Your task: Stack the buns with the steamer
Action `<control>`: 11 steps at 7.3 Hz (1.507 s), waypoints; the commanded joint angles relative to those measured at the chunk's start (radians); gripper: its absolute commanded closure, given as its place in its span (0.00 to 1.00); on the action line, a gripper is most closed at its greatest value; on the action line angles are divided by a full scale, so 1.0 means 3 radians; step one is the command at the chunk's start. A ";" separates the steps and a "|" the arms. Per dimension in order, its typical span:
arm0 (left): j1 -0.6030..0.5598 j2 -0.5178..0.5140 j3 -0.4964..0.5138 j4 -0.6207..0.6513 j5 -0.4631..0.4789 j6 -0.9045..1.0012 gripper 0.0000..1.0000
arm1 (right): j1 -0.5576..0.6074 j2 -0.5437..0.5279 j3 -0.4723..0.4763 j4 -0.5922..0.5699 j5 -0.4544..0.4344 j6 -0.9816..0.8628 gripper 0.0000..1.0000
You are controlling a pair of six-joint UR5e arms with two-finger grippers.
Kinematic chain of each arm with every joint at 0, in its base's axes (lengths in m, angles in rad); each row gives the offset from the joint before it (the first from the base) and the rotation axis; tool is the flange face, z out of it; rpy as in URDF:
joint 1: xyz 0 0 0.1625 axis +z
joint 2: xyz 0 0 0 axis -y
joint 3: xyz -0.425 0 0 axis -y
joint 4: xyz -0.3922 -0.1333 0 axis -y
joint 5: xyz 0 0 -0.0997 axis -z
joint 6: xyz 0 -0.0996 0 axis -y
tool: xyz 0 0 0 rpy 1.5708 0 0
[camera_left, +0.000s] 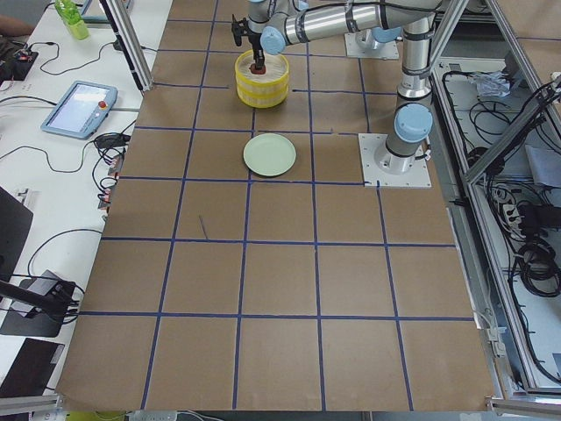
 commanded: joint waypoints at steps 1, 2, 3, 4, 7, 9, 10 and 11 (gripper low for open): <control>0.0004 0.0007 0.0012 0.0012 0.0027 0.0247 0.00 | -0.0021 -0.0029 -0.0045 0.0045 -0.0007 -0.0009 0.00; 0.0009 0.0007 0.0012 0.0012 0.0032 0.0268 0.00 | 0.0004 -0.0070 -0.0106 0.0050 -0.0018 -0.0014 0.00; 0.0075 0.0018 0.0022 0.0012 0.0032 0.0394 0.00 | 0.0004 -0.0065 -0.0106 0.0045 -0.0023 -0.0019 0.00; 0.0435 0.0104 0.0073 -0.0145 0.0052 0.1079 0.00 | -0.0001 -0.0040 -0.0096 0.0030 0.0013 -0.0019 0.00; 0.1327 0.0747 0.0409 -0.1767 0.0078 0.2011 0.00 | -0.0021 -0.0014 -0.0071 -0.0231 -0.0058 -0.0060 0.00; 0.1369 0.1029 0.0610 -0.2242 0.0414 0.2011 0.00 | -0.0001 -0.0014 -0.0055 -0.0221 -0.0095 -0.0060 0.01; 0.1359 0.1050 0.0585 -0.2279 0.0415 0.2001 0.00 | 0.0004 -0.0014 -0.0040 -0.0221 -0.0079 -0.0060 0.02; 0.1344 0.1020 0.0570 -0.2274 0.0385 0.1956 0.00 | 0.0004 -0.0014 -0.0040 -0.0221 -0.0069 -0.0055 0.02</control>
